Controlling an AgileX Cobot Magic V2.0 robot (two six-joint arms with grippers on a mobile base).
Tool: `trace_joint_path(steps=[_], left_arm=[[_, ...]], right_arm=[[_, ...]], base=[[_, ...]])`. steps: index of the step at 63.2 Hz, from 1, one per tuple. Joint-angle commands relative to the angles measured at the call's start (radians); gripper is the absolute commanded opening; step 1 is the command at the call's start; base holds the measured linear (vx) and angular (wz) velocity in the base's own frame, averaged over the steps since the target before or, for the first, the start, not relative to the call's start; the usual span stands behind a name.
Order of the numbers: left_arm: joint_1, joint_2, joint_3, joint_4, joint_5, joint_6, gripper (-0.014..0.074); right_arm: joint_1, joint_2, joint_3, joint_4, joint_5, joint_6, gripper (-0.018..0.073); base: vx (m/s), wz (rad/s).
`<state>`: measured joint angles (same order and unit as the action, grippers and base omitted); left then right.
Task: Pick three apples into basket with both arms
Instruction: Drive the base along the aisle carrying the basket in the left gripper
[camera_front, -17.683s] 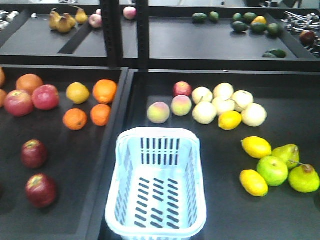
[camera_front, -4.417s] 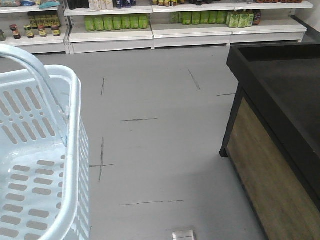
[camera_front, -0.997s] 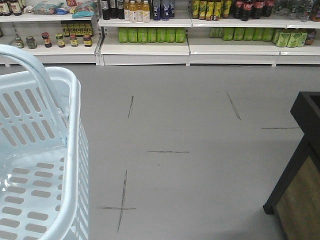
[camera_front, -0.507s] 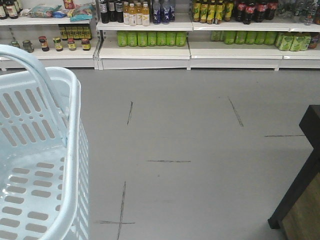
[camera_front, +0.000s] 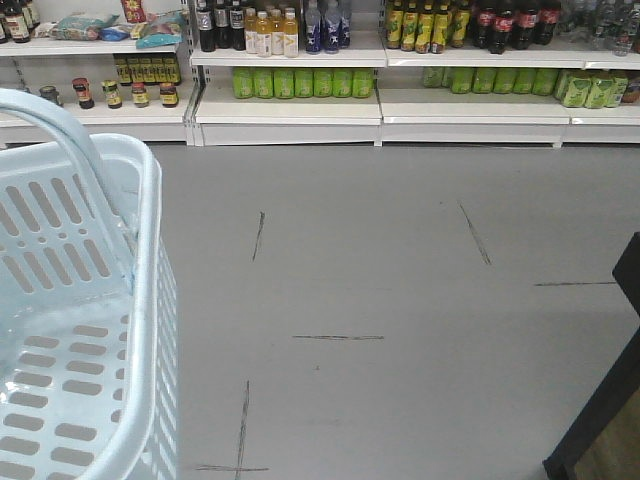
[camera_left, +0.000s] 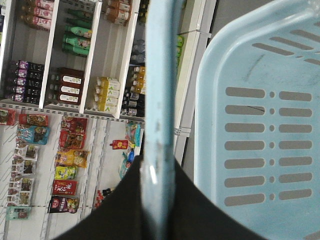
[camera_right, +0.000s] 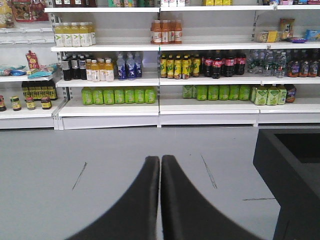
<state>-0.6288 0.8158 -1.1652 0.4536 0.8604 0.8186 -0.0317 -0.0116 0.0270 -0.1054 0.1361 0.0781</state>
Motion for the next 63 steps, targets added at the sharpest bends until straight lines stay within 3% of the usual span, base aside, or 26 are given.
trace_joint_path(steps=[1,63], left_arm=[[-0.006,-0.004,-0.035,0.024,-0.087,-0.016,-0.0006],[-0.006,-0.006,-0.035,0.024,-0.087,-0.016,-0.0006]], right_arm=[[-0.007,-0.013,0.015,-0.005,-0.074,0.000,-0.0009],[-0.007,-0.013,0.015,-0.005,-0.074,0.000,-0.0009]], base=[[0.08,0.00],[0.02,-0.06]])
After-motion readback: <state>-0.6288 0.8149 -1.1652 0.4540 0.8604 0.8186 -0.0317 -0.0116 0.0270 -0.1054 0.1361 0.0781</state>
